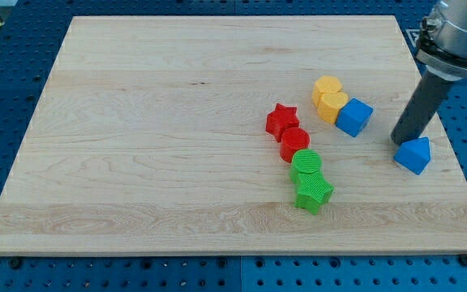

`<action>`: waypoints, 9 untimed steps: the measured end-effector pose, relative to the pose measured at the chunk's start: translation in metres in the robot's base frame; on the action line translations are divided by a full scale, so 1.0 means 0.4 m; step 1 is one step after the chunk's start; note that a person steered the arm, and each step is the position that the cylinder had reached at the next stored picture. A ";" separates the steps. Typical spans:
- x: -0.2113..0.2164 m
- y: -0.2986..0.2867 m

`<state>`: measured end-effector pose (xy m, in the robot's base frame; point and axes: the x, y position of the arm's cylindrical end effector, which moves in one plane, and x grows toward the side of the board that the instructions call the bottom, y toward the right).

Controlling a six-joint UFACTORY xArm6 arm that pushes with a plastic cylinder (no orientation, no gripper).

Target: Move blue triangle towards bottom right

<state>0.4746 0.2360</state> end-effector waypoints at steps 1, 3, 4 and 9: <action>0.001 0.026; 0.026 -0.022; 0.025 -0.114; 0.065 -0.014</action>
<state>0.5006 0.2304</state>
